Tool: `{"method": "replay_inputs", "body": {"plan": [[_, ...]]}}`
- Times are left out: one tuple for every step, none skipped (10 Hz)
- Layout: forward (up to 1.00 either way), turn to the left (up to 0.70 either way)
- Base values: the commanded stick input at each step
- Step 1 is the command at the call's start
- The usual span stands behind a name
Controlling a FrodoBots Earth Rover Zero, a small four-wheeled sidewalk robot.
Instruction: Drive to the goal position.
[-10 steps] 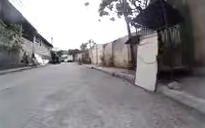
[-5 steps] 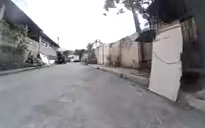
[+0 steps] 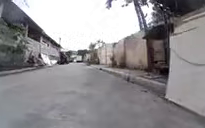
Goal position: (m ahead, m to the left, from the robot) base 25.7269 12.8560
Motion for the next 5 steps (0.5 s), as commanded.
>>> {"method": "replay_inputs", "body": {"plan": [[1.0,0.0],[1.0,0.0],[1.0,0.0],[1.0,0.0],[1.0,0.0]]}}
